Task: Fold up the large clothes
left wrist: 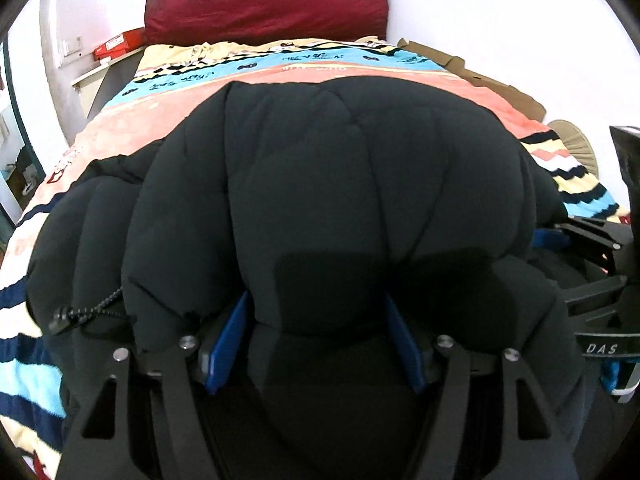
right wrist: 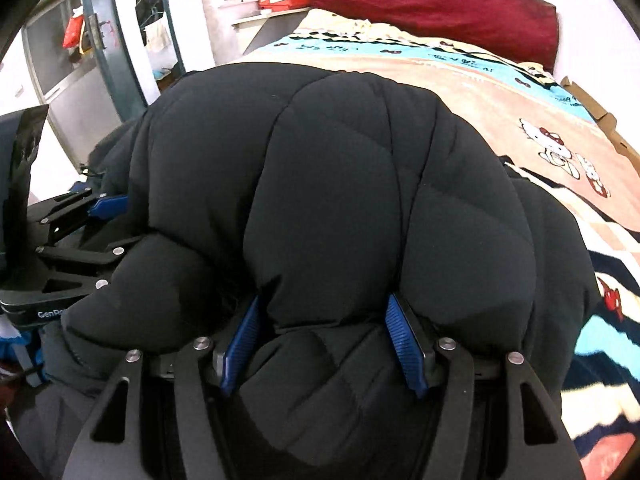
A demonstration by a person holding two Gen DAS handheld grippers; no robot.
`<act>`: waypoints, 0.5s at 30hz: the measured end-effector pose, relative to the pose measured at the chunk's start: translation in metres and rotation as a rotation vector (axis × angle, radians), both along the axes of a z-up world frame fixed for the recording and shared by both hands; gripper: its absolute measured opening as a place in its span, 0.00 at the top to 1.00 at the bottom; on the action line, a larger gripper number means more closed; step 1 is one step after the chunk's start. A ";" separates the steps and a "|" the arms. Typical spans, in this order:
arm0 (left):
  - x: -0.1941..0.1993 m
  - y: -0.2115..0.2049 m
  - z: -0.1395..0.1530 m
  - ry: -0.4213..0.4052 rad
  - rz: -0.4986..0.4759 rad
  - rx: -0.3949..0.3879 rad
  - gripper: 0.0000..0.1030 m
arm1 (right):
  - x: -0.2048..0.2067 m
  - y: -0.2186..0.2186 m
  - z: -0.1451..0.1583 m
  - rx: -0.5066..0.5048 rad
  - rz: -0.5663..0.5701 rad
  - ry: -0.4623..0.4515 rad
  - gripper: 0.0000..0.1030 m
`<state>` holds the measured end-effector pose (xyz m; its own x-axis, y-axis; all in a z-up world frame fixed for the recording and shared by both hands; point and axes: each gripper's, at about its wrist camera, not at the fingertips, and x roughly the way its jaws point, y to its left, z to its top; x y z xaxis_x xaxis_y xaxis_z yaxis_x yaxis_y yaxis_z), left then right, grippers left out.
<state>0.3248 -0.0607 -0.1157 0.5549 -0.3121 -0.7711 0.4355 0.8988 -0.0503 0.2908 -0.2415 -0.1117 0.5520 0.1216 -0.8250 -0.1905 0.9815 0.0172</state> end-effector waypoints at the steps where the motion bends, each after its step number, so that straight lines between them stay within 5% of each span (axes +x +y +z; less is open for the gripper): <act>1: 0.004 -0.002 -0.001 -0.002 0.003 0.011 0.36 | 0.003 0.000 -0.001 -0.002 -0.005 0.002 0.40; 9: -0.011 -0.003 0.020 0.017 -0.011 0.058 0.37 | -0.008 0.005 0.014 -0.019 -0.018 0.072 0.39; 15: -0.047 0.014 0.065 -0.034 -0.052 0.010 0.37 | -0.047 0.005 0.053 0.010 -0.008 0.000 0.39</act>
